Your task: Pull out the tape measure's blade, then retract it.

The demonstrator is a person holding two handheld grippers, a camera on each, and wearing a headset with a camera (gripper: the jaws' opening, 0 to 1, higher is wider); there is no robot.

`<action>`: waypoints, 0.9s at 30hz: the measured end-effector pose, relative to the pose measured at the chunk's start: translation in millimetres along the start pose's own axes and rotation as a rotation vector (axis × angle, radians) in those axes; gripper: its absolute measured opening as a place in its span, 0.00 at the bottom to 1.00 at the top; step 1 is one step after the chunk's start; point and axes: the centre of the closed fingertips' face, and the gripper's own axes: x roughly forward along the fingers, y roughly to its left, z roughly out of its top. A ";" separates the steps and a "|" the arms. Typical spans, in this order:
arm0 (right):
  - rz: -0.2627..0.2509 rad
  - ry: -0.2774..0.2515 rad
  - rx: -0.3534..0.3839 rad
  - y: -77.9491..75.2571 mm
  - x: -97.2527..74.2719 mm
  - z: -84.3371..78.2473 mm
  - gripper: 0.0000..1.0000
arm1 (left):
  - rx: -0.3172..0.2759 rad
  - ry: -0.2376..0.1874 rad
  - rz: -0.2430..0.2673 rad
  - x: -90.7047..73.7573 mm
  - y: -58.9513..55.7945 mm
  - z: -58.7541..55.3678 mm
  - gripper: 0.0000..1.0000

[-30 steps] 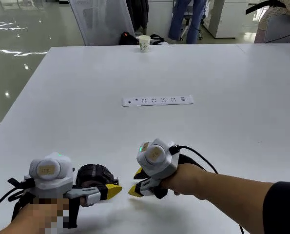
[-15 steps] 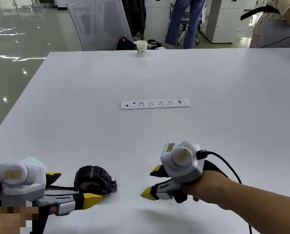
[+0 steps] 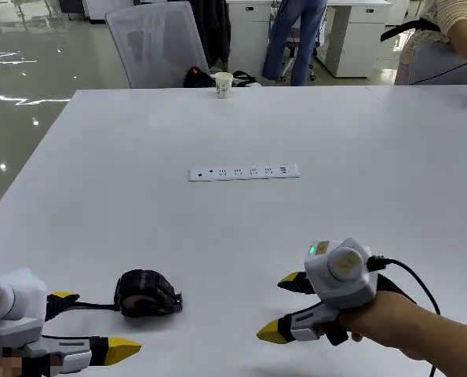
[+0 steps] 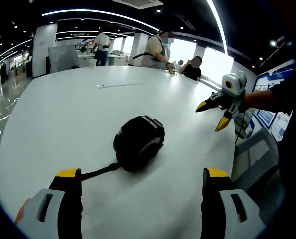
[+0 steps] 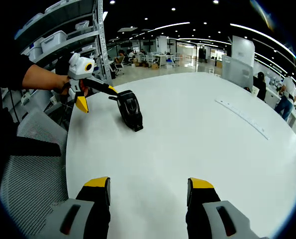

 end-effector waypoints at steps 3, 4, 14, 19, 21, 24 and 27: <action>-0.007 -0.002 0.016 0.5 -10.2 -9.5 0.69 | -0.007 -0.011 -0.007 -7.3 0.2 -0.8 0.99; -0.013 -0.006 0.014 -0.2 -13.6 -12.0 0.71 | -0.006 -0.009 -0.007 -8.7 0.6 -1.5 0.99; -0.080 -0.014 0.063 -21.7 -55.2 -45.4 0.80 | 0.037 0.020 0.003 -29.4 5.3 -13.8 0.99; -0.113 -0.006 0.084 -30.7 -71.9 -65.5 0.87 | 0.035 0.028 0.010 -37.7 10.5 -17.8 0.99; -0.116 -0.009 0.093 -30.6 -77.8 -69.3 0.89 | 0.037 0.029 0.011 -40.0 12.1 -17.9 0.99; -0.129 -0.007 0.098 -32.4 -85.8 -77.2 0.92 | 0.040 0.032 0.011 -43.5 14.0 -17.9 0.99; -0.140 -0.006 0.103 -33.4 -94.8 -83.3 0.94 | 0.054 0.042 0.013 -45.9 15.5 -19.5 0.99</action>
